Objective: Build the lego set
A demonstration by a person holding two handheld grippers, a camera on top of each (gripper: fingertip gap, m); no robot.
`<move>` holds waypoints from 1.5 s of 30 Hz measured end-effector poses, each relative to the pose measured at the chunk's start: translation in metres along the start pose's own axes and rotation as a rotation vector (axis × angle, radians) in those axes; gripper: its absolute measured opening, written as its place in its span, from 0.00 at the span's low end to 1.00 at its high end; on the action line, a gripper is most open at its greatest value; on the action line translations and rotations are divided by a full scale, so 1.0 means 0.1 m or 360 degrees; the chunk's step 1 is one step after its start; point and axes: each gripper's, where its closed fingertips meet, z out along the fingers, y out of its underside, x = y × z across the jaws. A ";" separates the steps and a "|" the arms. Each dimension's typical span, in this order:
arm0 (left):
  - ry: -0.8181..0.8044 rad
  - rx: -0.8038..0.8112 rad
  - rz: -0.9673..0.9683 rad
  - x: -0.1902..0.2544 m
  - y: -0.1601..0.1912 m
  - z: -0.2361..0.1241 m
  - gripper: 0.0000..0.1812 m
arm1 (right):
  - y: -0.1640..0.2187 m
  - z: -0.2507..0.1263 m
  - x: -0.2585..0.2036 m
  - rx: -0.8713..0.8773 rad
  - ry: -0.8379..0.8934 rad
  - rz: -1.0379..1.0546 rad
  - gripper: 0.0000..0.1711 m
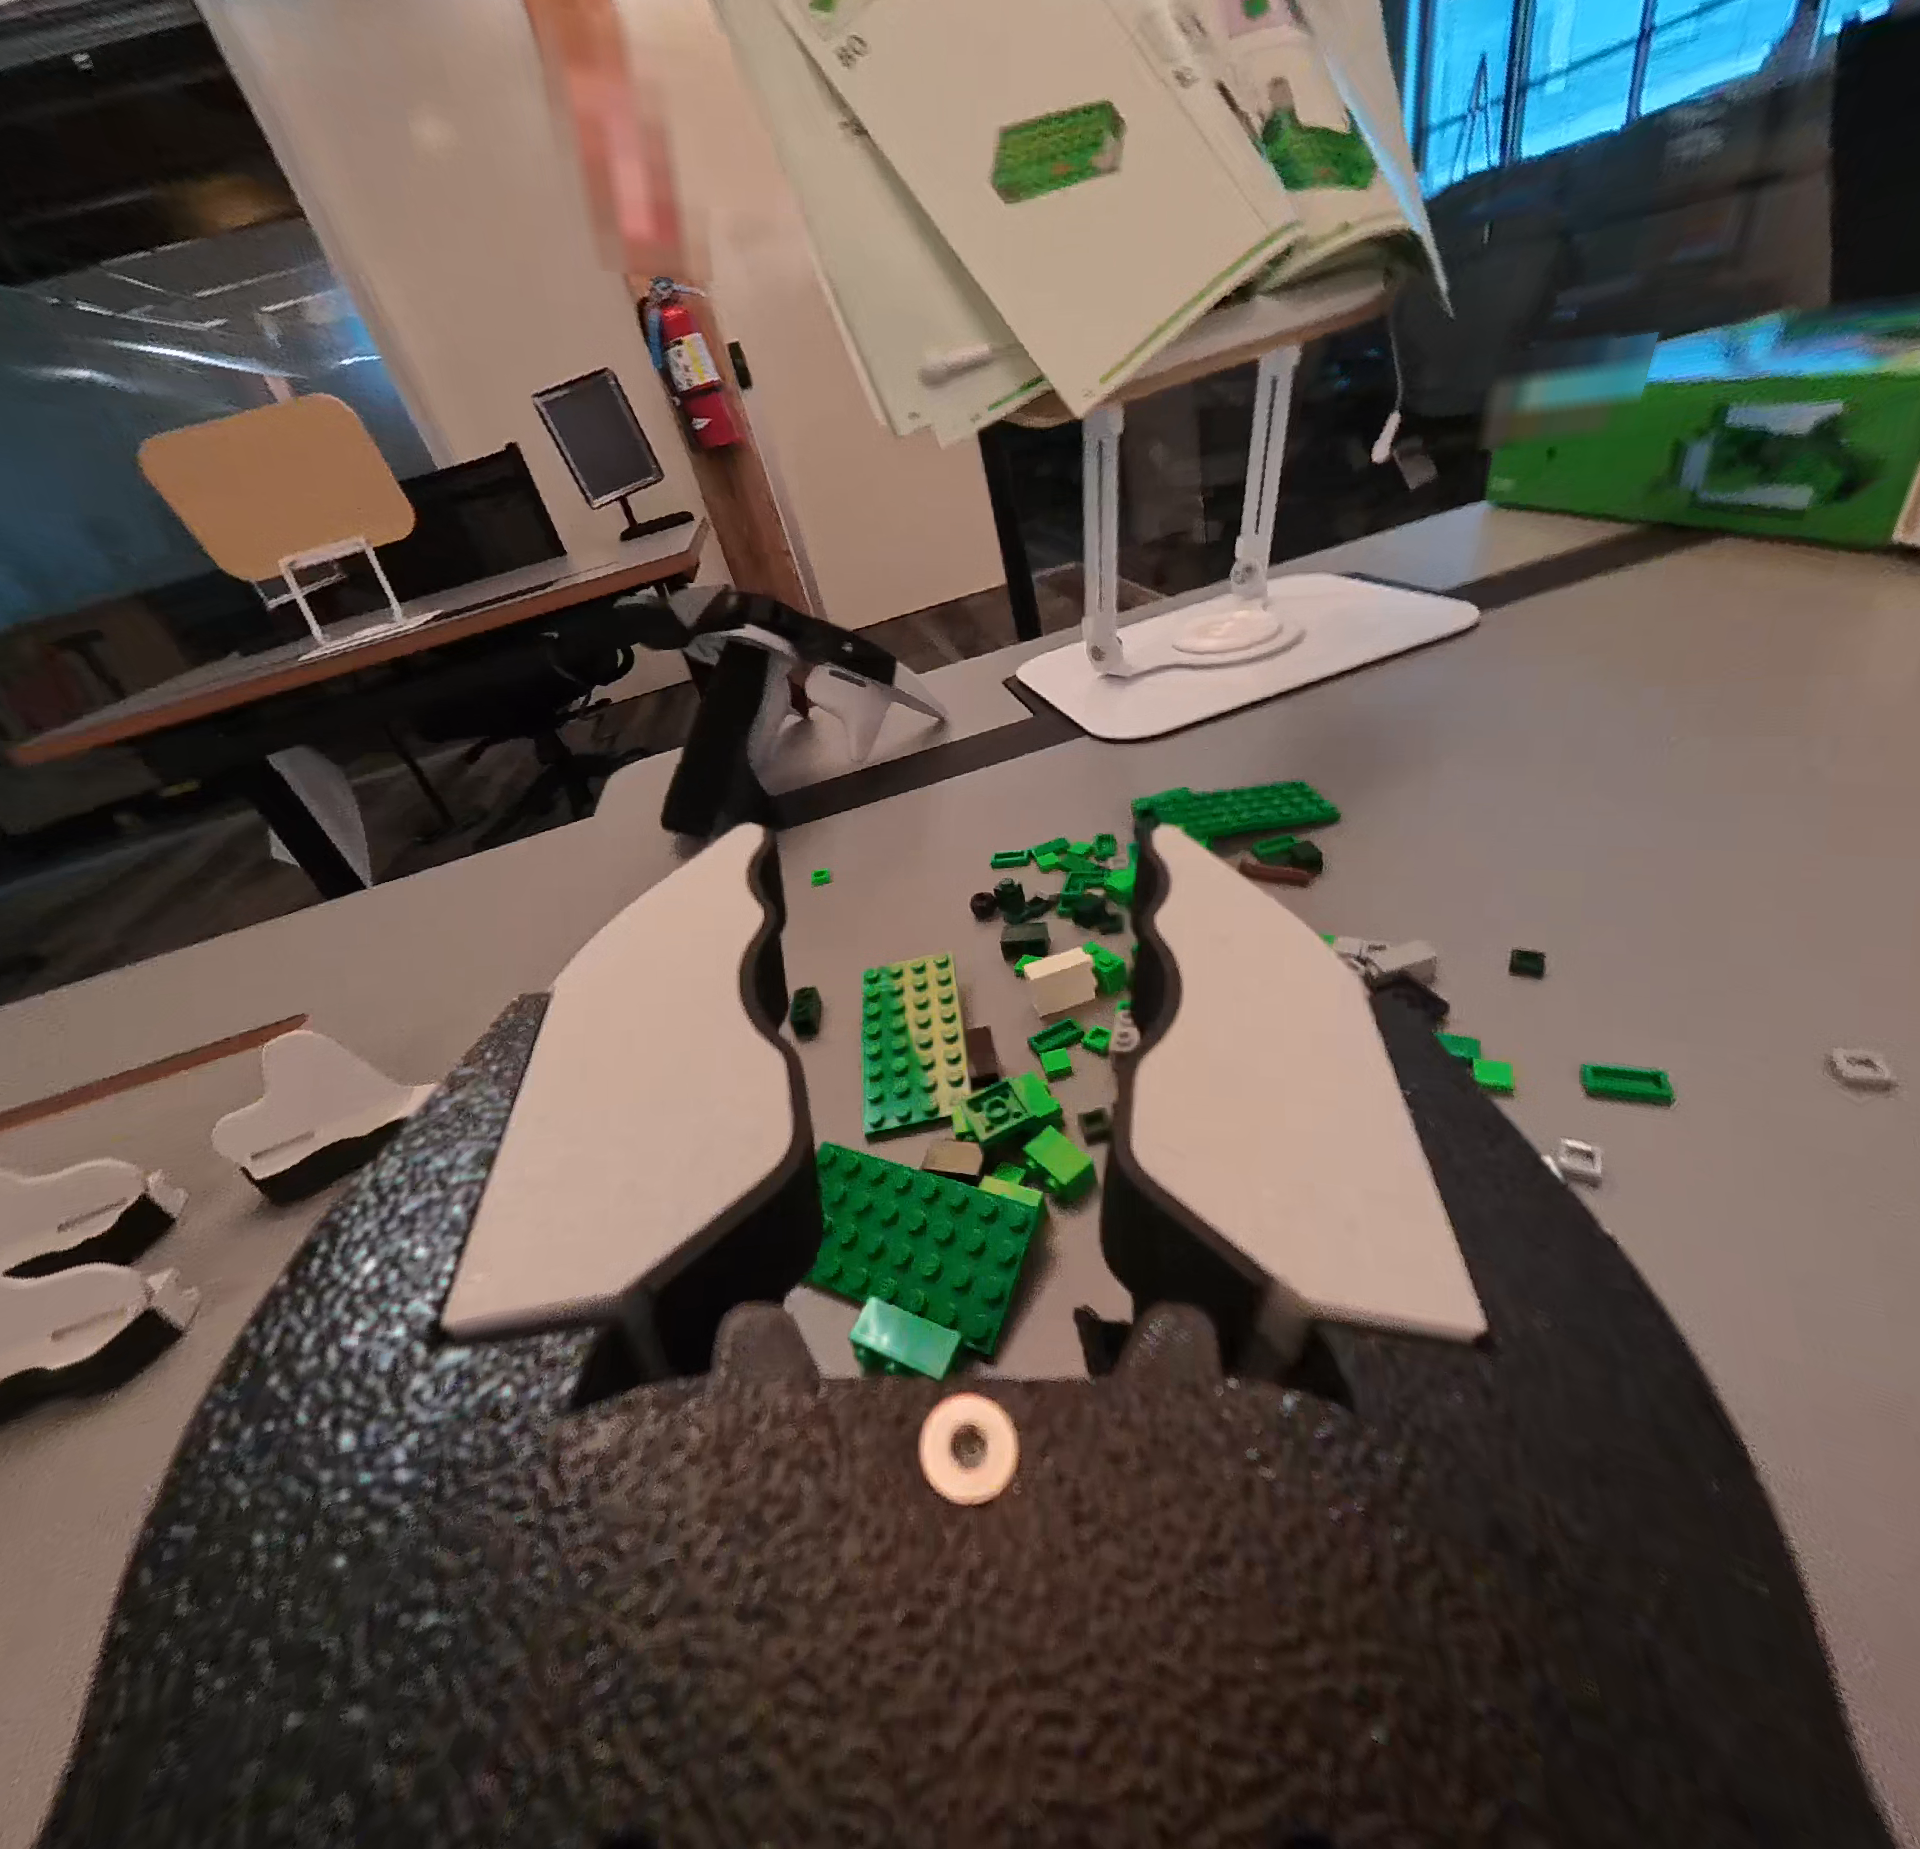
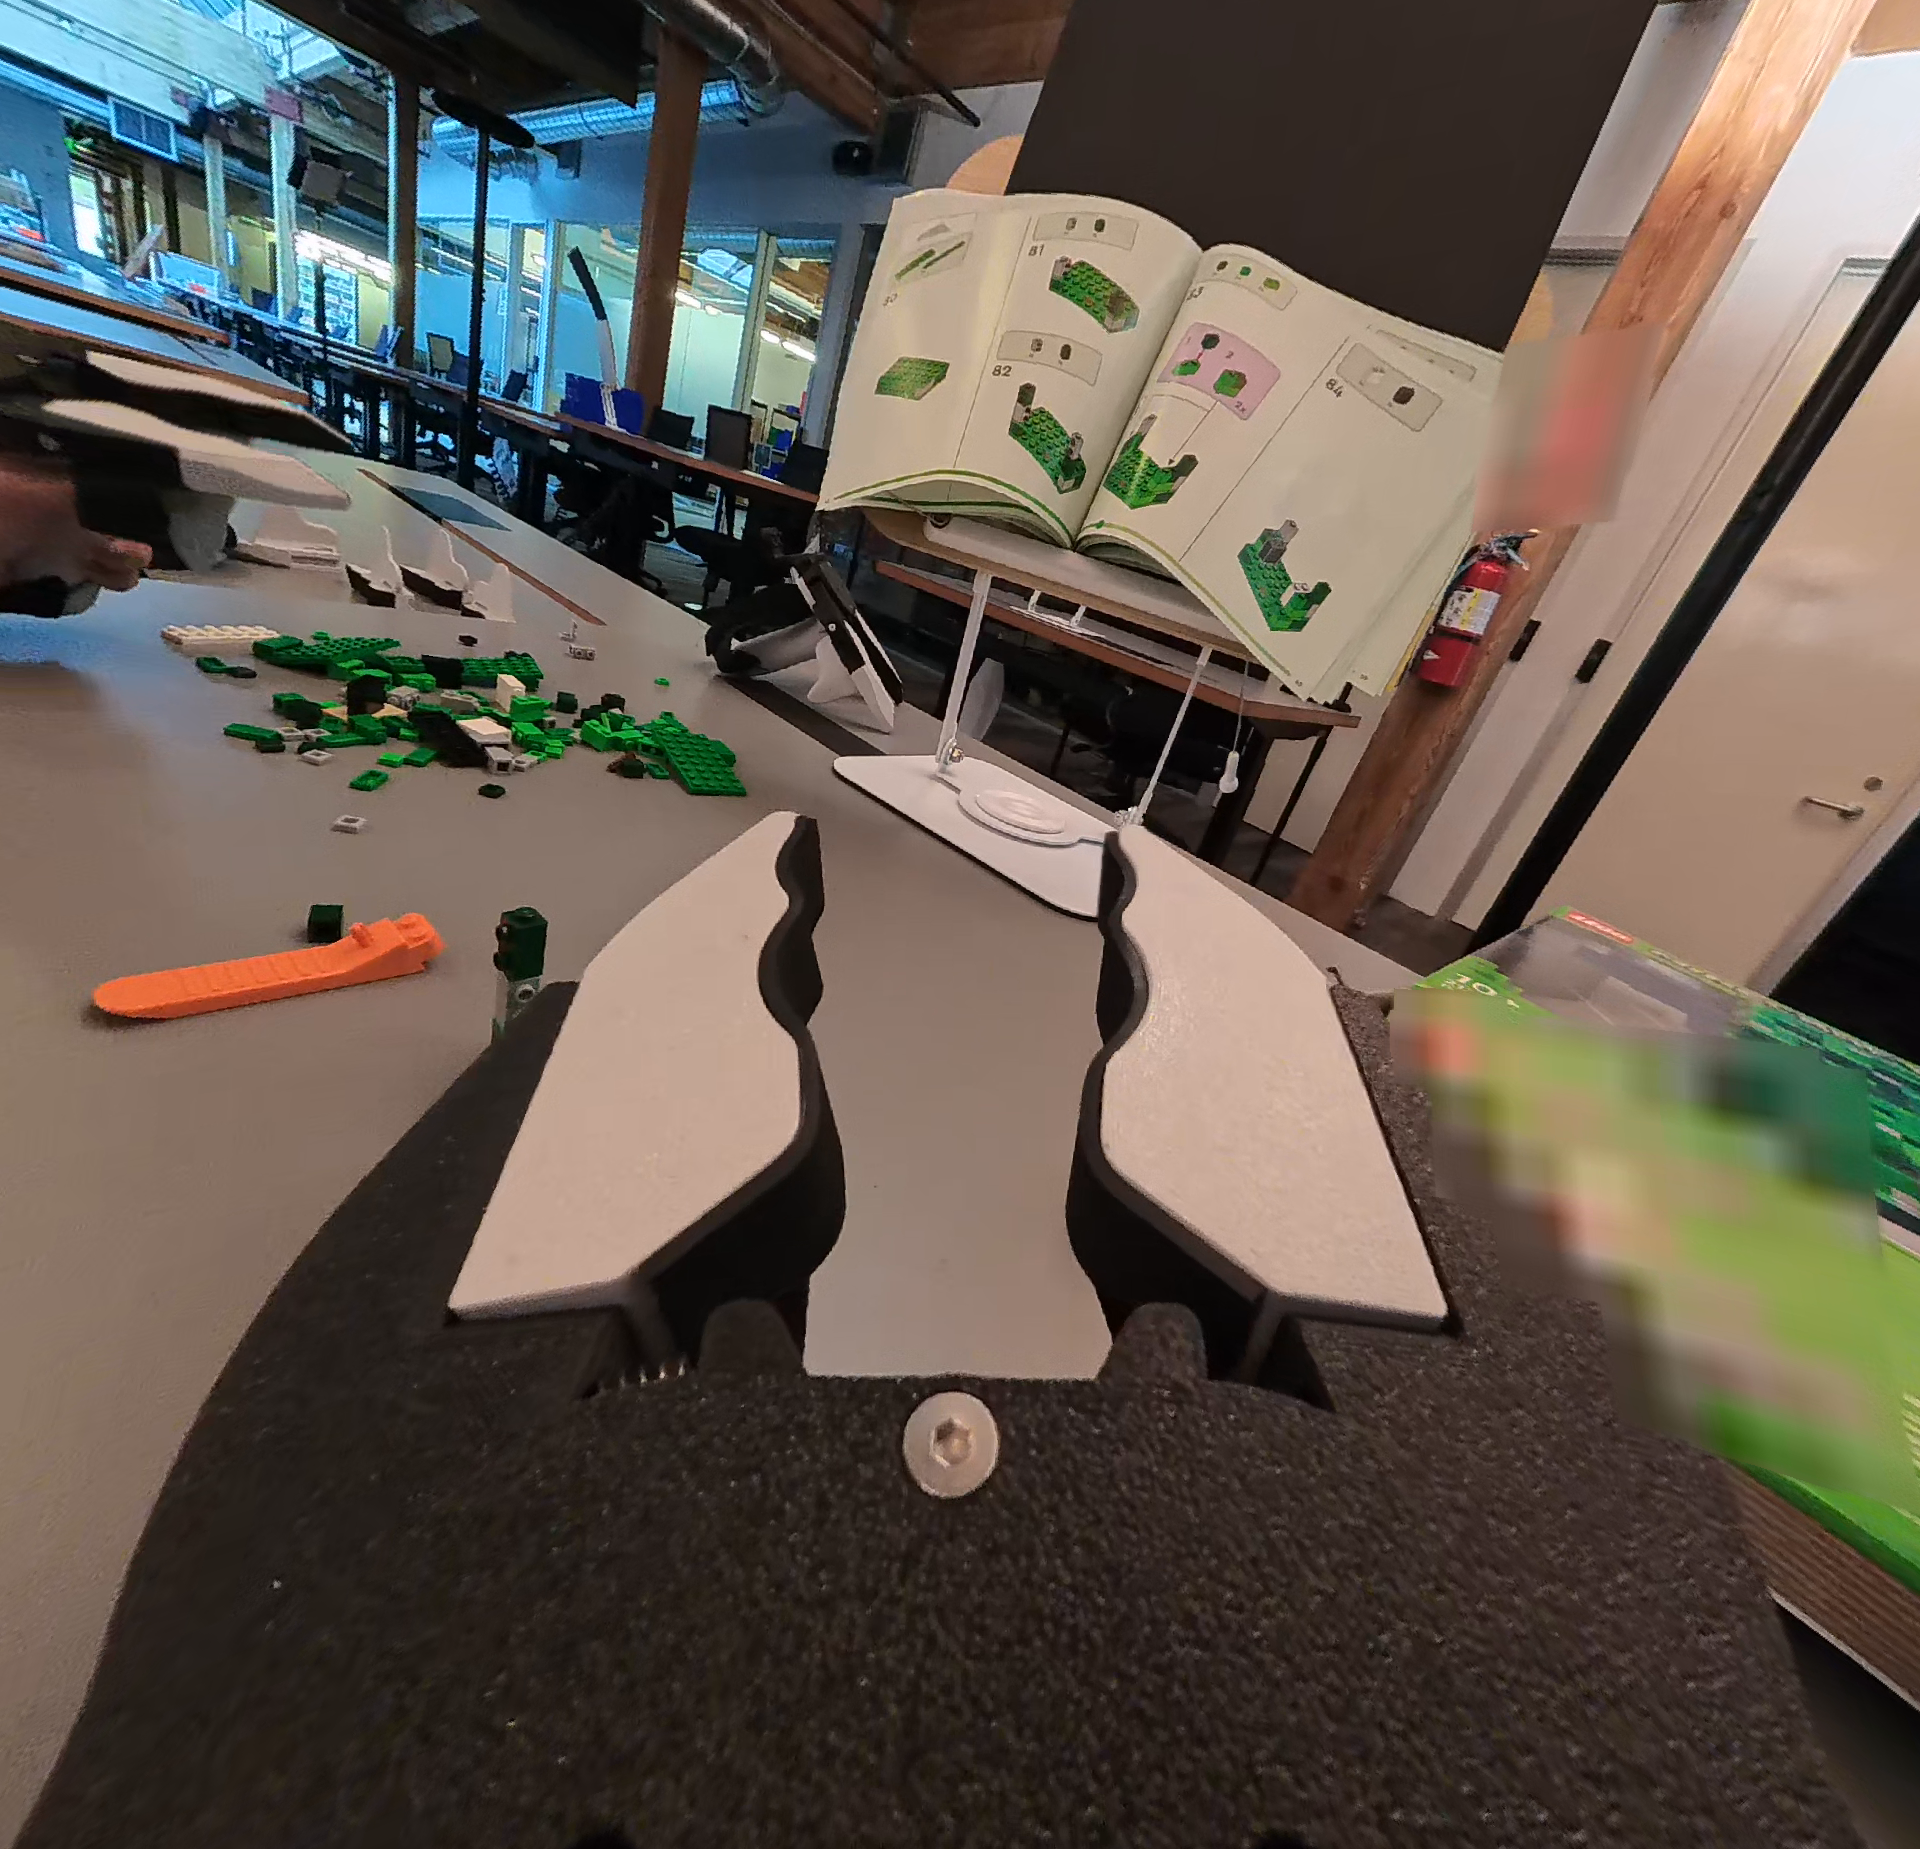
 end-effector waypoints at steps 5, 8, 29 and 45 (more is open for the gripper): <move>-0.0149 -0.0113 0.0131 -0.17 0.05 -0.03 0.31 | 0.02 0.01 0.00 -0.0016 0.0001 -0.0010 0.29; -0.0205 -0.0159 0.0026 -0.40 0.08 -0.12 0.26 | 0.01 0.00 0.01 -0.0008 0.0004 0.0006 0.28; 0.1055 -0.0584 -0.0072 0.53 0.49 -0.40 0.21 | 0.01 0.00 0.09 0.0000 0.0070 0.0042 0.28; 0.1270 -0.0641 -0.0053 0.85 0.53 -0.44 0.24 | 0.08 0.02 0.11 -0.0053 0.0079 0.0057 0.27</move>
